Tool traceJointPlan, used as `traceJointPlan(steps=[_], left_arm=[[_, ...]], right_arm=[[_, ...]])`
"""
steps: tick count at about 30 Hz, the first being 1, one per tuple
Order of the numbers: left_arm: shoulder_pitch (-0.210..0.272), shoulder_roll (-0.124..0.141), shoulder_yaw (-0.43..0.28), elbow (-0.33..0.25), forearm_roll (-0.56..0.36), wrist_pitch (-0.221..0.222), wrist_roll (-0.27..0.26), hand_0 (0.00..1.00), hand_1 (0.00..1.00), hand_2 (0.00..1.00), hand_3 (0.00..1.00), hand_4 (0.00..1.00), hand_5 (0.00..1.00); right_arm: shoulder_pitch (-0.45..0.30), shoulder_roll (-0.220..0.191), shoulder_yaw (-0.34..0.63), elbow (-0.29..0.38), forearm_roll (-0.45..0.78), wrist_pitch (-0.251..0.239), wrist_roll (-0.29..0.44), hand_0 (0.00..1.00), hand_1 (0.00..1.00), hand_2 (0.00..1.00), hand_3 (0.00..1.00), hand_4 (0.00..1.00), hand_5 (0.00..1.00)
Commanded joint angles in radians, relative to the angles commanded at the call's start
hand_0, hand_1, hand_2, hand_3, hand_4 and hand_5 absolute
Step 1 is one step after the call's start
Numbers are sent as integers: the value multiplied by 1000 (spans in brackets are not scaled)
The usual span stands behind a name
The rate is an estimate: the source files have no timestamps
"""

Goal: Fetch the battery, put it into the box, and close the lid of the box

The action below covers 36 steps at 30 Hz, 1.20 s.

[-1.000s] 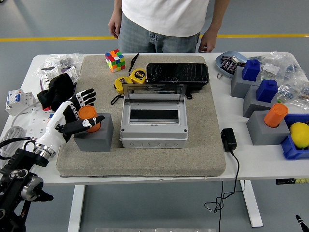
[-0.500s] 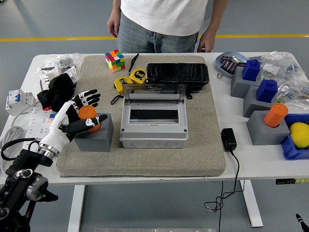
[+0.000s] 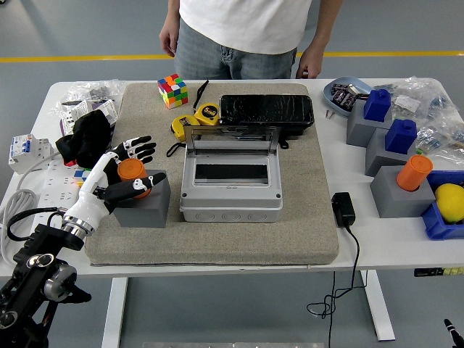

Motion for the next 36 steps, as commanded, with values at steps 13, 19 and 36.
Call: traceJointPlan(steps=[13,19,36], left_arm=[[3,2,2,1,0,9,1,648,631,466,485,998,2],[5,4,6,-1,1,18,0,529,493,381,415,998,2],[-1,6,10,-11,24,47,2,216,256,231,236,998,2]], right_arm=[[-2,-3,-2,0,0,-1,0,878,858,809,827,998,998],[-3,-3,-6,0,3,-1,0,877,858,809,828,998,998],[-1,-4,-4,0,5,-1,0,878,858,810,827,998,998]])
